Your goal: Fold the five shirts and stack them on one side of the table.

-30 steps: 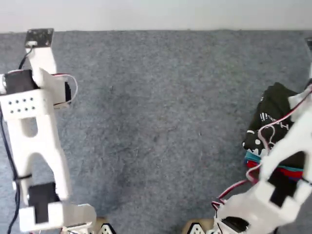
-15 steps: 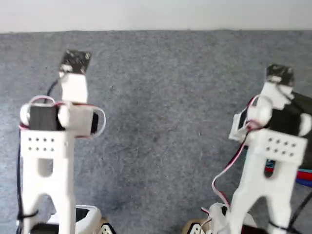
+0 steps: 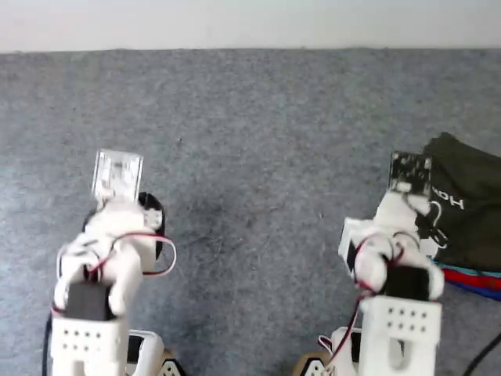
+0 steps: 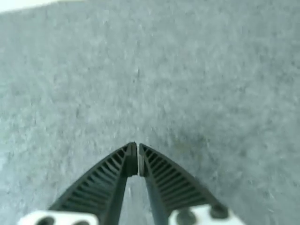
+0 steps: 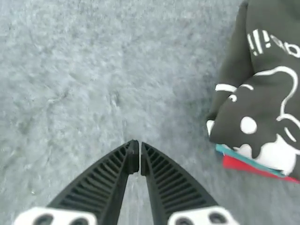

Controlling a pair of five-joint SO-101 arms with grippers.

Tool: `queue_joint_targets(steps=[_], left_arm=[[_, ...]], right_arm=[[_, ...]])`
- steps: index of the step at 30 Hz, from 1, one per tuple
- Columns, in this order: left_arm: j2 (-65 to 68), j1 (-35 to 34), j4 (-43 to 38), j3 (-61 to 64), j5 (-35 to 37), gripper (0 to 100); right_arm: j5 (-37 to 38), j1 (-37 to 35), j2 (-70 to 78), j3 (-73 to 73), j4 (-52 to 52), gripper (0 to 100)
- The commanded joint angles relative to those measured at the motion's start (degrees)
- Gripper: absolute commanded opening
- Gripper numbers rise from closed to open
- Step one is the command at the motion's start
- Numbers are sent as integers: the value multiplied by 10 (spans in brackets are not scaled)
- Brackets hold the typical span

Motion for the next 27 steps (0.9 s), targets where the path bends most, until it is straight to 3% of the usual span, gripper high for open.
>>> queue_joint_targets(steps=[1,7,12,24,27], left_arm=[[-98,4,-47,74,4,15],[-217,3,-49,211,4,17],[-308,3,-49,297,4,17],[-324,3,-47,348,4,16],[-324,3,-5,348,4,16]], right_arm=[[-6,-7,-87,89,-65,14],[-4,-7,-245,272,-151,14],[-2,-7,-378,375,-151,14],[-5,-56,-392,373,14,14],[-5,-56,-392,373,66,14]])
